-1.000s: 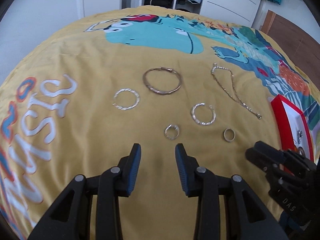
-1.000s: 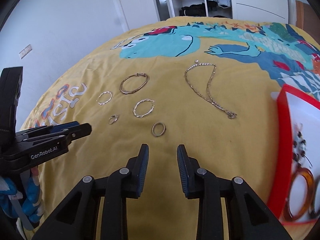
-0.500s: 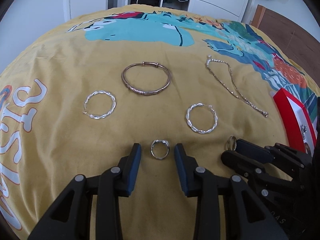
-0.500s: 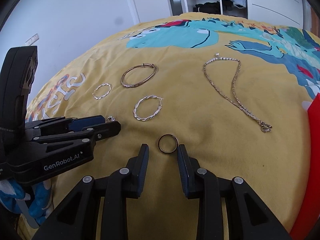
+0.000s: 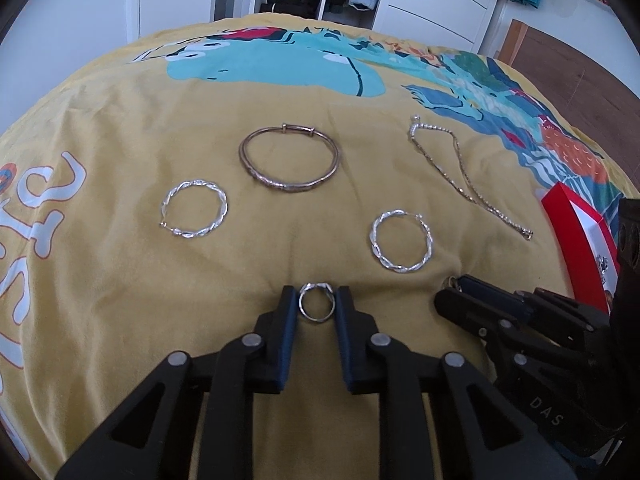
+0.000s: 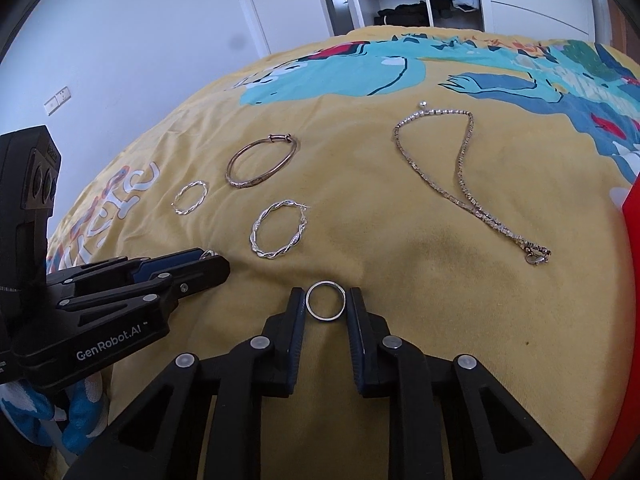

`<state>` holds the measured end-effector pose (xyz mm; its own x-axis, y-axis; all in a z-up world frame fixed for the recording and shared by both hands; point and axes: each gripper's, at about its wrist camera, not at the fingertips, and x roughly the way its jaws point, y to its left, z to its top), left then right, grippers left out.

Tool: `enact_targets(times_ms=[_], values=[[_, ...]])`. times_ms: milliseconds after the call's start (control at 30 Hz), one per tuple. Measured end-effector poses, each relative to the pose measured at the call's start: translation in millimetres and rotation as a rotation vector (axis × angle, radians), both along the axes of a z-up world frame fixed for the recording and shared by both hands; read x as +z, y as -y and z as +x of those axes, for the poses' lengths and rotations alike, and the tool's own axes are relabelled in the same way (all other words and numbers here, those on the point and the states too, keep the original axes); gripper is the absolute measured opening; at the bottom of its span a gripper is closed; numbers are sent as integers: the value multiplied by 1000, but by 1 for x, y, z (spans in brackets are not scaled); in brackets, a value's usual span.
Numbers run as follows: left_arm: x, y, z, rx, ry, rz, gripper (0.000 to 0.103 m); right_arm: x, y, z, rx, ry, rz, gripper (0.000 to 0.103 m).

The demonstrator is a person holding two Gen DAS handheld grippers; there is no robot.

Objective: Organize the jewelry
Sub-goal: 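Carry the silver ring into the red box and release it inside the amber bangle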

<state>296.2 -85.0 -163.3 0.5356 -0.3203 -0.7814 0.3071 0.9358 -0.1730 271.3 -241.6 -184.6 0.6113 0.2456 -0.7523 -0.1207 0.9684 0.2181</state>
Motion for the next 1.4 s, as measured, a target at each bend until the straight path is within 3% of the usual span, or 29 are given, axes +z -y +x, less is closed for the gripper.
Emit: enact_targets(times_ms=[433,800,1100,1400], values=[[19,1,-20,-40,-5,33,17,20,-4,-18,19,12,-11,20],[69,16,-65,-100,36,45,17,81,17,-79,-26,63,-14,20],[100,93,-98,-239,32,-10,17,110,107,-137,-155,71,-74,20],[93,209,-122,-412,-12,-17,17,95,203,-167,-297,1,-142,20]])
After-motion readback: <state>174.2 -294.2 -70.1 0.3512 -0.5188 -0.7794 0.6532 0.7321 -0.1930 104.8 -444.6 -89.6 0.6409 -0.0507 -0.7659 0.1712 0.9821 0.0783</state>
